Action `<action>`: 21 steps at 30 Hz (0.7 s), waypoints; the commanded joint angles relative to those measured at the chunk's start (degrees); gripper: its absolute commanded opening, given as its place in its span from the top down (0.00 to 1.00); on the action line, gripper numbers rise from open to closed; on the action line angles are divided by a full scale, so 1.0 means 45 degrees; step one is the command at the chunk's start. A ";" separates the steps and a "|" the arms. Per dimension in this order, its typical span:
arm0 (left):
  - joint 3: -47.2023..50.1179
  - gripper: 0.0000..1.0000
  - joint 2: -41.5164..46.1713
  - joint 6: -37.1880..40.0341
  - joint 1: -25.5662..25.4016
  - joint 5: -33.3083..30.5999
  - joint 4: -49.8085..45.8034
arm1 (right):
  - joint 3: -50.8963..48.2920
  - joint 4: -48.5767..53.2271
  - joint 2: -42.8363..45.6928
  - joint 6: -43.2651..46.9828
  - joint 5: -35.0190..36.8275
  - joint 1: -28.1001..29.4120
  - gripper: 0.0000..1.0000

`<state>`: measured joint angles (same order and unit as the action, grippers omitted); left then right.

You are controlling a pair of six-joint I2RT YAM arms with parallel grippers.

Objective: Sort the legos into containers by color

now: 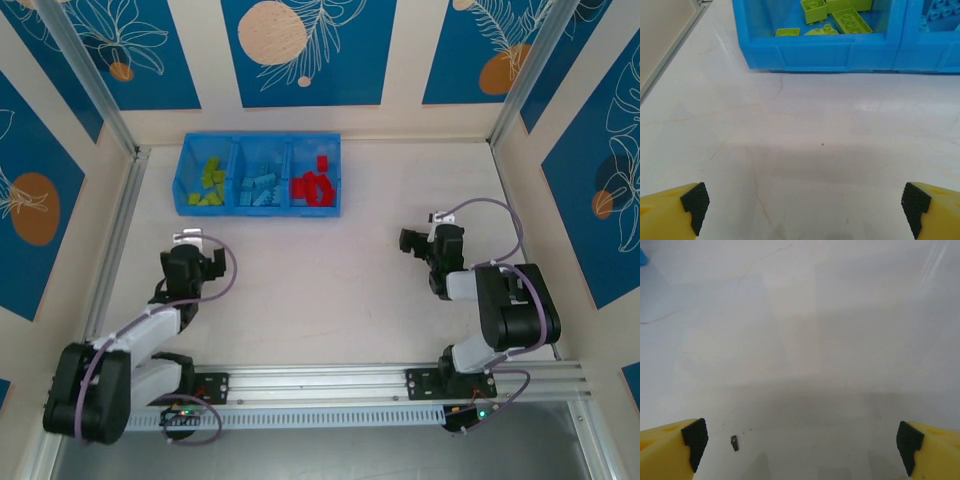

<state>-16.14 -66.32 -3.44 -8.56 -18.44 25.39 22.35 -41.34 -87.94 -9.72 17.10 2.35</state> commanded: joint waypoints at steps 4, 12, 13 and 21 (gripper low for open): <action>-0.1441 0.00 -0.4394 0.0843 0.1267 0.3191 0.4746 | -0.0078 -0.2003 0.0065 0.0536 -0.0076 0.0036 0.01; -0.1495 0.00 -0.4787 0.1273 0.1239 0.3980 0.4938 | 0.0004 -0.1734 0.0117 0.0466 -0.0422 -0.0108 0.01; -0.1477 0.00 -0.4850 0.1273 0.1238 0.3975 0.5075 | 0.0024 -0.1732 0.0118 0.0477 -0.0422 -0.0112 0.01; -0.1589 0.00 -0.4814 0.1367 0.1247 0.4238 0.4821 | -0.0027 -0.1755 0.0173 0.0508 -0.0386 -0.0060 0.01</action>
